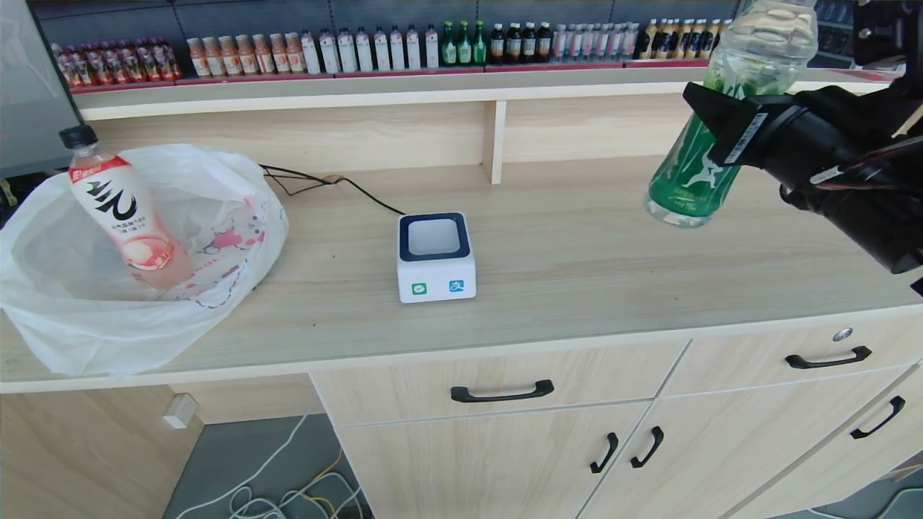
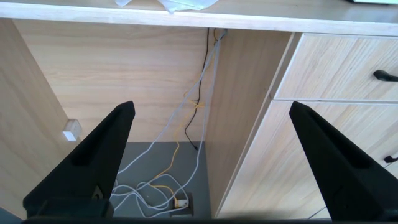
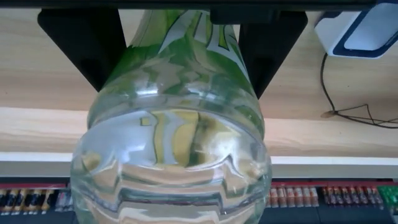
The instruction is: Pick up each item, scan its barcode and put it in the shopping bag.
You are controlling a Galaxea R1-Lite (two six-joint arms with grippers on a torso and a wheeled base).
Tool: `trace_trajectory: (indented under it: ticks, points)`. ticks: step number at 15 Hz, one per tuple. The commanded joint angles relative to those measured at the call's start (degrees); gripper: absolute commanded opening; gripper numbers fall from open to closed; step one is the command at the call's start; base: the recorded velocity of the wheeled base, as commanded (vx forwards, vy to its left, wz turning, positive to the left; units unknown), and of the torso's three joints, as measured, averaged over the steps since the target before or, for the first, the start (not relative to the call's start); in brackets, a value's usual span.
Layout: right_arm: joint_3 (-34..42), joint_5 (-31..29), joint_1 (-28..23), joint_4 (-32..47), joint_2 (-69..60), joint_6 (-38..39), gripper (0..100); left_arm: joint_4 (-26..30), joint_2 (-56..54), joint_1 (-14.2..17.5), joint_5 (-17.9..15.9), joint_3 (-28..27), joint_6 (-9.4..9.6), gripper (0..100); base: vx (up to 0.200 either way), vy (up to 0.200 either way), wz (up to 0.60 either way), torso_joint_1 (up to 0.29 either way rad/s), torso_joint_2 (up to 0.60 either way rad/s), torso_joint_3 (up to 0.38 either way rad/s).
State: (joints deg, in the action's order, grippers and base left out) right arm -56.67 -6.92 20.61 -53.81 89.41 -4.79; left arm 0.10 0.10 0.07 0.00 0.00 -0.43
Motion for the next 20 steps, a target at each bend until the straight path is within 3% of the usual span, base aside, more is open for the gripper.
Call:
trace_trajectory:
  ticks: [1,7,12,13,20]
  points:
    - [5.43,1.91,0.04,-0.07,-6.61,0.13,0,-0.01,-0.01,0.01,0.00,0.00,-0.01,100,0.000,0.000,0.00,0.000,0.00,0.000]
    - [19.85,11.93,2.85,-0.16,-16.81,2.15,0,-0.01,-0.01,0.01,0.00,0.00,-0.01,100,0.000,0.000,0.00,0.000,0.00,0.000]
    - [20.99,12.37,12.61,-0.16,-17.60,1.36,0,-0.01,-0.01,0.01,0.00,0.00,-0.01,100,0.000,0.000,0.00,0.000,0.00,0.000]
    - [22.31,12.29,16.12,-0.16,-17.60,-1.36,0,-0.01,-0.01,0.01,0.00,0.00,-0.01,100,0.000,0.000,0.00,0.000,0.00,0.000]
    - [26.88,12.20,26.41,-0.16,-16.54,-12.44,0,-0.01,-0.01,0.01,0.00,0.00,-0.01,100,0.000,0.000,0.00,0.000,0.00,0.000]
